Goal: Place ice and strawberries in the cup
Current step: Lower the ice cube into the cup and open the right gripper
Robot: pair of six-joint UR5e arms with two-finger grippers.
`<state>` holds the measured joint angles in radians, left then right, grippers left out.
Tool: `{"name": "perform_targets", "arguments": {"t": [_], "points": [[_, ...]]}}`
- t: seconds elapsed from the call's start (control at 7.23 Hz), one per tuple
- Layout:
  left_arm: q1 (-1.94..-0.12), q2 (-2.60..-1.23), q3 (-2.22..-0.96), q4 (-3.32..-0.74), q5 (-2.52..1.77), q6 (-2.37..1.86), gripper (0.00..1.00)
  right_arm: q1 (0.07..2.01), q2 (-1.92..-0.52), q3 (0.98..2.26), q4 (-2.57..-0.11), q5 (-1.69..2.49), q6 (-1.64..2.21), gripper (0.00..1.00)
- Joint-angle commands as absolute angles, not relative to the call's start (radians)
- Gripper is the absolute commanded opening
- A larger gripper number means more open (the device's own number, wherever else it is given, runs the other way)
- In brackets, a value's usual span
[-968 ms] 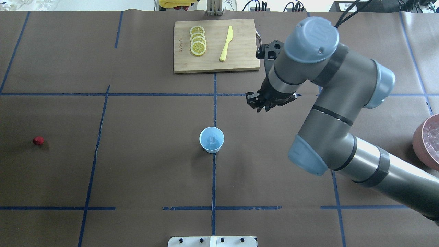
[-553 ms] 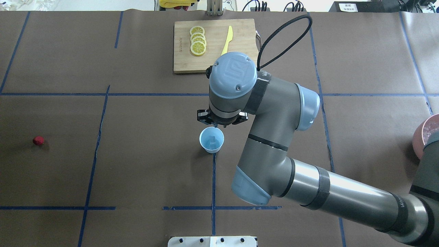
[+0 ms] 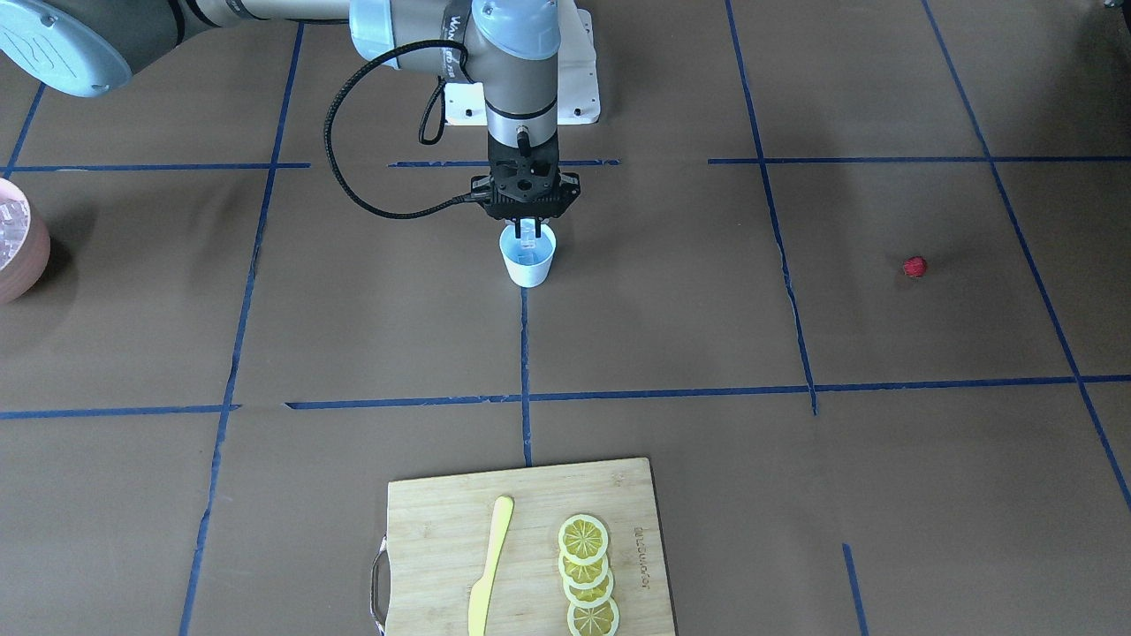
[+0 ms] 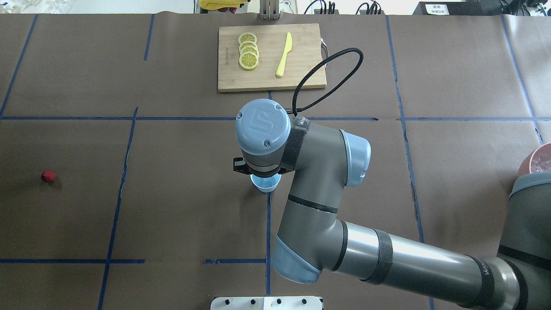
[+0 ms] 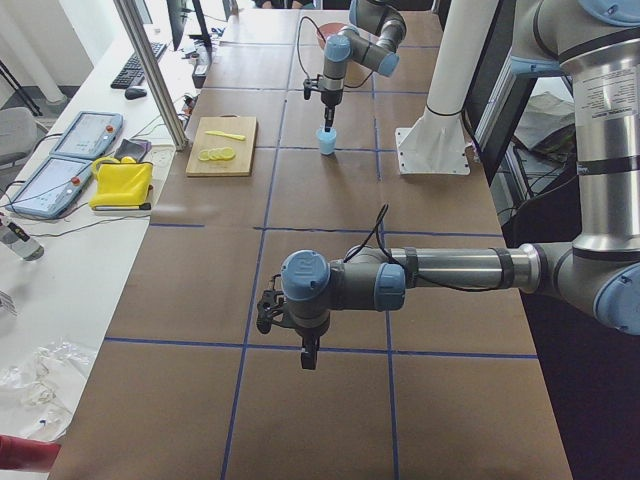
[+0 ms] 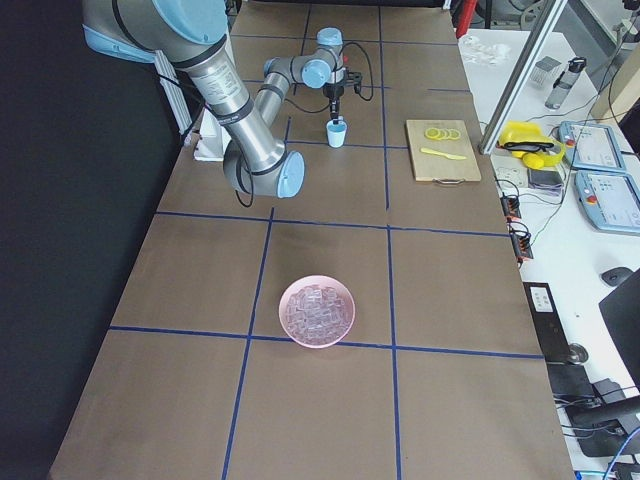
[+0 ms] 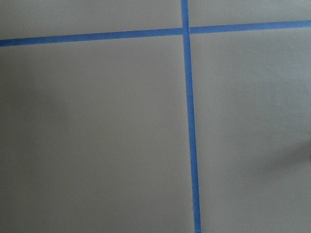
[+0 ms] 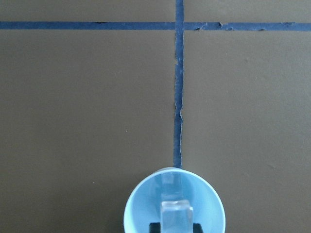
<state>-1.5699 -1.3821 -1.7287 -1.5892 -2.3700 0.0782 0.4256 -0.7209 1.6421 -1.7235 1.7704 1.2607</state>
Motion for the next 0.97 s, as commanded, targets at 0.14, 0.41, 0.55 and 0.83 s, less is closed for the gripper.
{"name": "perform_targets", "arguments": {"t": [0.14, 0.41, 0.55, 0.83], "points": [[-1.569, -1.382, -1.727, -1.589, -2.37, 0.078, 1.0, 0.413, -0.722, 1.64, -1.726, 1.749, 1.262, 0.98], [-1.569, -1.382, -1.727, -1.589, -2.37, 0.078, 1.0, 0.413, -0.721, 1.641, -1.729, 1.749, 1.262, 0.98], [-1.569, -1.382, -1.726, -1.589, -2.37, 0.078, 1.0, 0.413, -0.719, 1.643, -1.727, 1.749, 1.261, 0.98], [-1.569, -1.384, -1.727, -1.589, -2.368, 0.078, 1.0, 0.467, -0.721, 1.646, -1.729, 1.768, 1.227, 0.98]]}}
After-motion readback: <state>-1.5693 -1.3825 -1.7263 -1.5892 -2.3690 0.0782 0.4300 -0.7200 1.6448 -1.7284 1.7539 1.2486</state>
